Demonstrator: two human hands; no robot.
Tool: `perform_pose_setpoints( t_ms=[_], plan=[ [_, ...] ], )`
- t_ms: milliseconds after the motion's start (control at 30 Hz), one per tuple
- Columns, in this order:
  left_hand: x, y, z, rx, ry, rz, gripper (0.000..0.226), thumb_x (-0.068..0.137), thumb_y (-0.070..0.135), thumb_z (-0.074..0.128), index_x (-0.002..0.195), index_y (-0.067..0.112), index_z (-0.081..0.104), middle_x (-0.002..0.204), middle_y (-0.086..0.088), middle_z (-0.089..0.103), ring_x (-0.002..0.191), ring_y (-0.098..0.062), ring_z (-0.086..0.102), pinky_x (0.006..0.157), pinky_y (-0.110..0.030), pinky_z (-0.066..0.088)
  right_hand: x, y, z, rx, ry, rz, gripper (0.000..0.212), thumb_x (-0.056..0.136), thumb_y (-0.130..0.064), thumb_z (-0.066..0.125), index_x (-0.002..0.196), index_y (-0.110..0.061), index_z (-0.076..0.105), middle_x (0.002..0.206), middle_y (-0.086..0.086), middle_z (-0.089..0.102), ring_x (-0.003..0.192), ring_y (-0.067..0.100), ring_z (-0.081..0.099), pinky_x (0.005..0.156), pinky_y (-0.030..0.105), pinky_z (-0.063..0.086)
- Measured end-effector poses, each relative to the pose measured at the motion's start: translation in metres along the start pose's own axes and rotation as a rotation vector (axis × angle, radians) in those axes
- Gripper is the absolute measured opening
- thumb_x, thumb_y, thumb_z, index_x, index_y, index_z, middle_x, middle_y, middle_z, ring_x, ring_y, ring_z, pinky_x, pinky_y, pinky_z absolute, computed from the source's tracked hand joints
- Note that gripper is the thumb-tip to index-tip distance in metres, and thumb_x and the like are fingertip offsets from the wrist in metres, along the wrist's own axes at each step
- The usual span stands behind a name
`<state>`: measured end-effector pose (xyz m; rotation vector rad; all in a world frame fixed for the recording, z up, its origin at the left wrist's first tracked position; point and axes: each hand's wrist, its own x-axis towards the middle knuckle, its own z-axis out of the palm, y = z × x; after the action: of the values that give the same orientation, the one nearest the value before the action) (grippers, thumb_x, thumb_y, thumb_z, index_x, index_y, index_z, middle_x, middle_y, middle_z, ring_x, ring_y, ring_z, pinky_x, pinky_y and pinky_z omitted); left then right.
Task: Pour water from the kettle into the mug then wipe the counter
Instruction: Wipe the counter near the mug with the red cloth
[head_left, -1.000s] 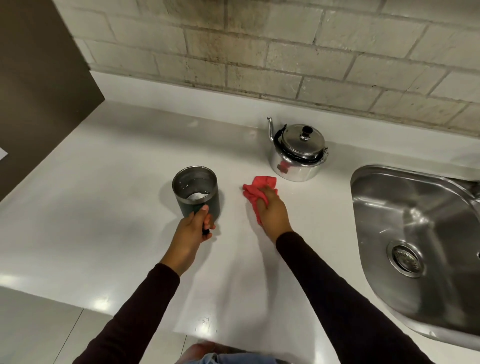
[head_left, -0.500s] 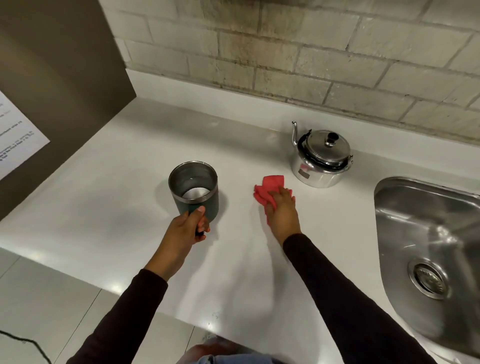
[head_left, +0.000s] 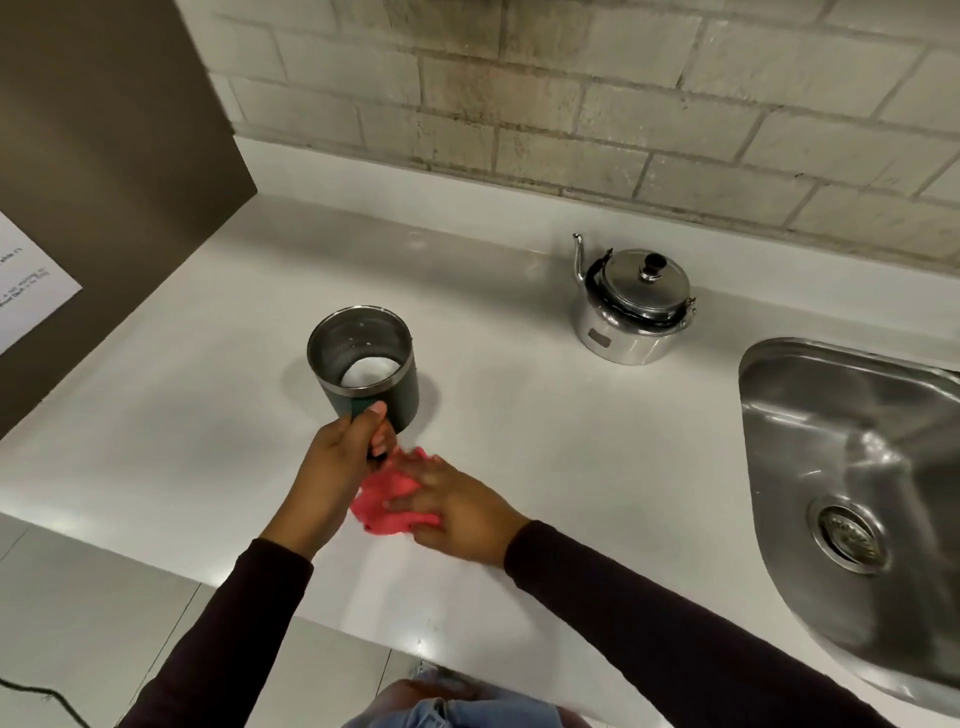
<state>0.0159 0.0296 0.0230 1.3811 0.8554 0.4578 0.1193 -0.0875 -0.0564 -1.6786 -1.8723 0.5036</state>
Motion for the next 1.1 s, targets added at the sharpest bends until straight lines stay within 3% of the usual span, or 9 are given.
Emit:
perform_pose_setpoints(
  t_ms=[100, 267, 367, 533, 667, 800, 967, 1033, 1100],
  plan=[
    [0.007, -0.004, 0.004, 0.01, -0.007, -0.025, 0.05, 0.096, 0.029, 0.041, 0.047, 0.022, 0.039, 0.046, 0.009, 0.046, 0.061, -0.016, 0.046, 0.068, -0.029, 0.041, -0.05, 0.019, -0.019, -0.037, 0.031, 0.202, 0.035, 0.078, -0.008, 0.066, 0.113, -0.012, 0.069, 0.137, 0.018, 0.052, 0.133, 0.027, 0.042, 0.116, 0.037, 0.023],
    [0.011, -0.02, 0.02, 0.04, -0.048, -0.069, 0.05, 0.096, 0.029, 0.041, 0.047, 0.022, 0.038, 0.044, 0.009, 0.047, 0.056, -0.01, 0.047, 0.066, -0.025, 0.043, -0.059, 0.046, -0.046, -0.077, 0.311, 0.585, 0.037, 0.085, -0.006, 0.059, 0.121, -0.013, 0.063, 0.142, 0.014, 0.047, 0.136, 0.03, 0.037, 0.113, 0.03, 0.015],
    [0.01, -0.031, 0.032, 0.055, -0.086, -0.061, 0.049, 0.096, 0.028, 0.041, 0.048, 0.022, 0.039, 0.045, 0.01, 0.047, 0.057, -0.008, 0.048, 0.067, -0.025, 0.044, -0.034, 0.04, -0.038, -0.115, 0.376, 0.632, 0.043, 0.085, -0.007, 0.055, 0.128, -0.016, 0.057, 0.143, 0.017, 0.043, 0.132, 0.037, 0.036, 0.11, 0.031, 0.015],
    [0.011, -0.046, 0.044, 0.07, -0.137, -0.058, 0.046, 0.096, 0.027, 0.042, 0.051, 0.022, 0.039, 0.047, 0.011, 0.049, 0.052, -0.001, 0.05, 0.071, -0.029, 0.044, -0.043, 0.033, -0.026, -0.205, 0.283, 0.66, 0.056, 0.087, -0.015, 0.049, 0.142, -0.022, 0.039, 0.152, 0.017, 0.029, 0.14, 0.037, 0.023, 0.119, 0.04, 0.01],
    [0.013, -0.051, 0.051, 0.079, -0.154, -0.05, 0.05, 0.096, 0.031, 0.042, 0.046, 0.027, 0.039, 0.048, 0.011, 0.05, 0.053, -0.002, 0.051, 0.072, -0.029, 0.044, -0.067, 0.018, -0.016, -0.238, 0.395, 0.747, 0.056, 0.09, -0.016, 0.049, 0.144, -0.019, 0.035, 0.153, 0.019, 0.028, 0.14, 0.039, 0.024, 0.12, 0.045, 0.015],
    [0.016, -0.052, 0.054, 0.065, -0.156, -0.071, 0.049, 0.096, 0.031, 0.042, 0.048, 0.026, 0.04, 0.047, 0.01, 0.05, 0.061, -0.009, 0.051, 0.075, -0.028, 0.046, -0.079, 0.011, -0.007, -0.24, 0.44, 0.869, 0.054, 0.097, -0.026, 0.04, 0.148, -0.025, 0.024, 0.158, 0.012, 0.017, 0.146, 0.032, 0.007, 0.122, 0.039, 0.004],
    [0.015, -0.038, 0.051, 0.093, -0.166, -0.07, 0.042, 0.095, 0.029, 0.048, 0.058, 0.013, 0.057, 0.06, 0.004, 0.063, 0.071, -0.013, 0.061, 0.073, -0.029, 0.055, -0.079, 0.011, -0.009, -0.234, 0.439, 0.871, 0.054, 0.096, -0.026, 0.044, 0.147, -0.023, 0.028, 0.157, 0.013, 0.019, 0.146, 0.034, 0.007, 0.12, 0.038, 0.003],
    [0.012, -0.033, 0.047, 0.215, -0.11, -0.012, 0.043, 0.092, 0.038, 0.053, 0.063, 0.008, 0.065, 0.07, -0.007, 0.068, 0.076, -0.021, 0.064, 0.072, -0.036, 0.058, -0.079, 0.013, -0.01, -0.235, 0.457, 0.873, 0.053, 0.094, -0.022, 0.048, 0.145, -0.021, 0.034, 0.156, 0.015, 0.024, 0.145, 0.036, 0.012, 0.12, 0.04, 0.006],
    [0.008, -0.031, 0.04, 0.406, 0.015, 0.122, 0.054, 0.089, 0.05, 0.05, 0.063, 0.004, 0.062, 0.064, -0.013, 0.064, 0.069, -0.029, 0.061, 0.065, -0.039, 0.055, -0.08, 0.015, -0.009, -0.221, 0.492, 0.88, 0.053, 0.092, -0.018, 0.05, 0.143, -0.021, 0.039, 0.154, 0.015, 0.028, 0.144, 0.038, 0.016, 0.119, 0.041, 0.008]
  ],
)
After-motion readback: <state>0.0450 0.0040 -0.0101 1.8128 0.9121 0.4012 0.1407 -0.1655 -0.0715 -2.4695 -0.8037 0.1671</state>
